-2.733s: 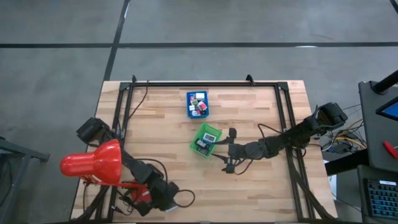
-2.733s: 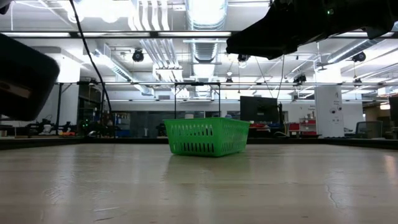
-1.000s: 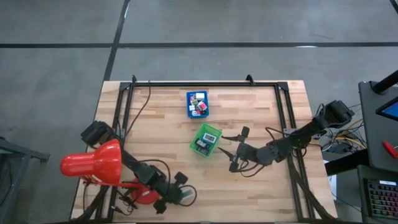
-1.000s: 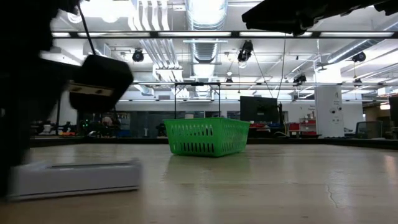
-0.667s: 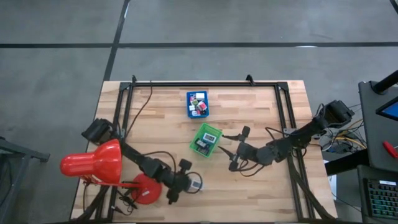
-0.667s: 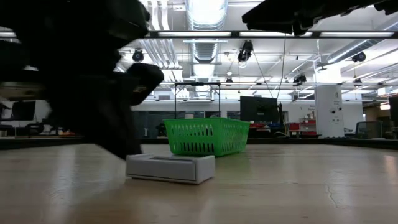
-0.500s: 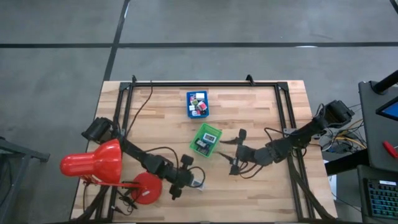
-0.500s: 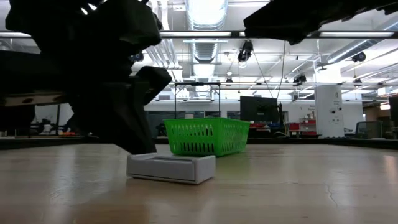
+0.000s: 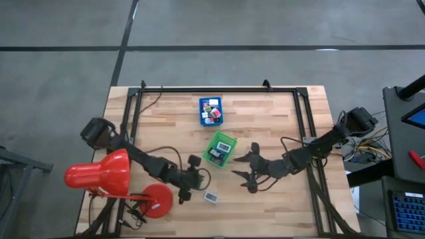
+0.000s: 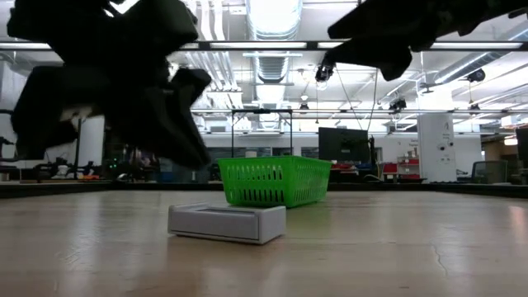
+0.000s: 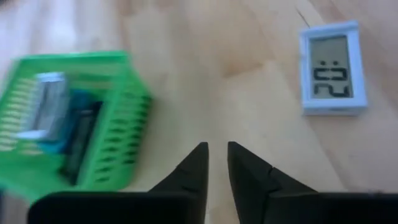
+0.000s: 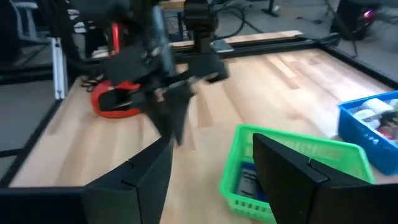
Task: Pick & Place Office items
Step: Put the white digital clock into the green bin
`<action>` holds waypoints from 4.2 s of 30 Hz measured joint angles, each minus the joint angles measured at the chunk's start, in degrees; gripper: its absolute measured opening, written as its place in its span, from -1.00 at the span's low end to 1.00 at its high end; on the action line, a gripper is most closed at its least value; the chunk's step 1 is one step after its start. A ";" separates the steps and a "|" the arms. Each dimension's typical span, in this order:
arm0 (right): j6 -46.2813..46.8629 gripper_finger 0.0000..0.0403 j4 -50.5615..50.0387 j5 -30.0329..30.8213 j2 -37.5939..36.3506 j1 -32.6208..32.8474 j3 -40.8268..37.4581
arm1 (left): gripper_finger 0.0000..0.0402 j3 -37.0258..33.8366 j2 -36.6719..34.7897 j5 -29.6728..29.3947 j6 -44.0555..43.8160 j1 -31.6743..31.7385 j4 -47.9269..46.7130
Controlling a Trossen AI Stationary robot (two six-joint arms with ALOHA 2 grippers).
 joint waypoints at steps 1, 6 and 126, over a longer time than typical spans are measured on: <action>0.45 0.10 -0.06 -0.23 0.35 0.00 0.37 | -0.66 -0.98 -1.70 -0.67 0.11 0.00 0.20; 0.71 0.24 -9.03 4.05 2.49 -0.25 5.14 | -0.51 -7.22 -10.76 -3.19 -0.46 -0.04 0.57; 20.20 -0.30 -48.04 -19.72 48.31 -1.24 56.36 | -0.44 -36.02 -36.44 -16.86 5.53 1.81 25.89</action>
